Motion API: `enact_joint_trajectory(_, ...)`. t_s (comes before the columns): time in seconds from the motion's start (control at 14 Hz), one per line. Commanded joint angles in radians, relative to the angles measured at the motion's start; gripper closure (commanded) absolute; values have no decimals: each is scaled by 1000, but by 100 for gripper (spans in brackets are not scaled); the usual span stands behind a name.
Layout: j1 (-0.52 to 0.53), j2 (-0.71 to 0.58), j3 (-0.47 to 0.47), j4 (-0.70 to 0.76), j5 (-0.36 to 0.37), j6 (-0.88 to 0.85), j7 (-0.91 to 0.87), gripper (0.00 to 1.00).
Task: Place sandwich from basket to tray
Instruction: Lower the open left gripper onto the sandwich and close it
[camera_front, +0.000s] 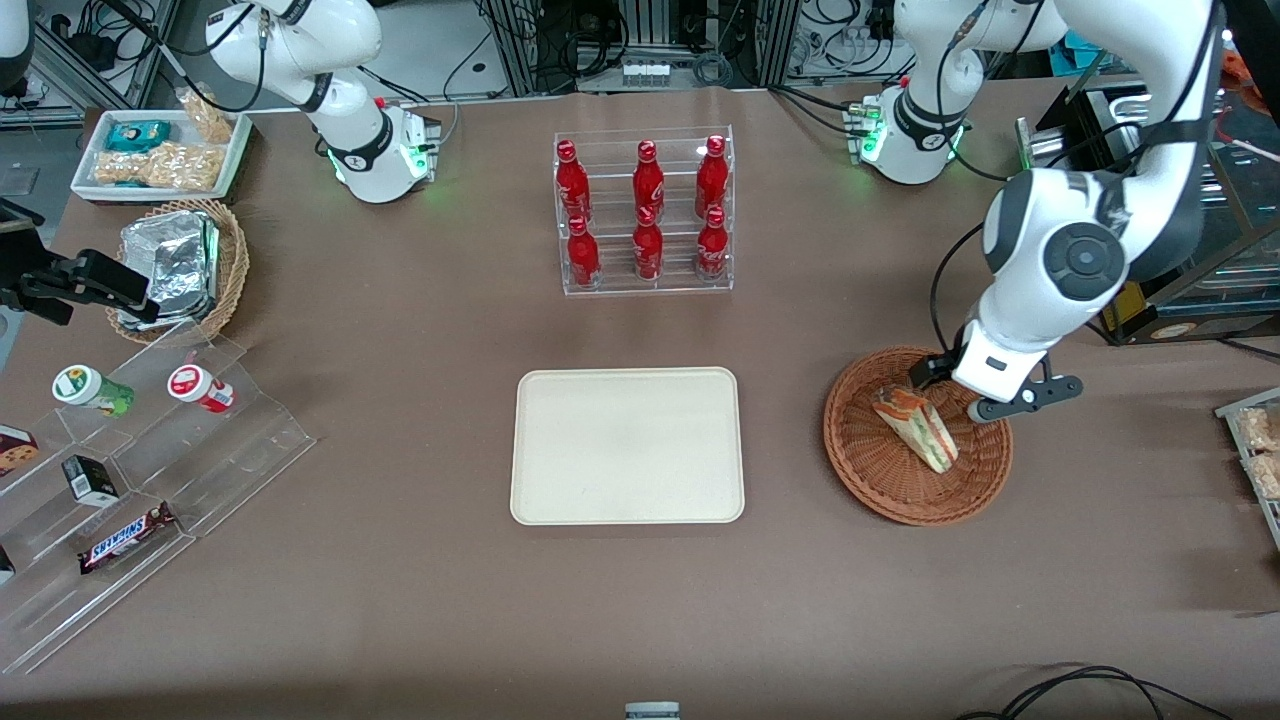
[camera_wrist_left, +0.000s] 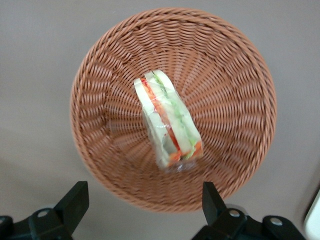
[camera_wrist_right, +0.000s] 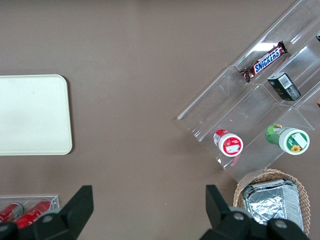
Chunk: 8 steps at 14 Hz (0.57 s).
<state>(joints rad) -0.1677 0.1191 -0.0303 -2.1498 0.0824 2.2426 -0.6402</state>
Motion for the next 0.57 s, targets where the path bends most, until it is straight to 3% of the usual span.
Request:
enact_joint_trajectory(0.0, -12, 26, 1, -18, 11, 92, -288, 0)
enact_joint_trajectory(0.21, -13, 92, 1, 16, 8, 166, -560, 0)
enact_joint_trajectory(0.5, -6, 177, 3, 76, -10, 170, -601, 0)
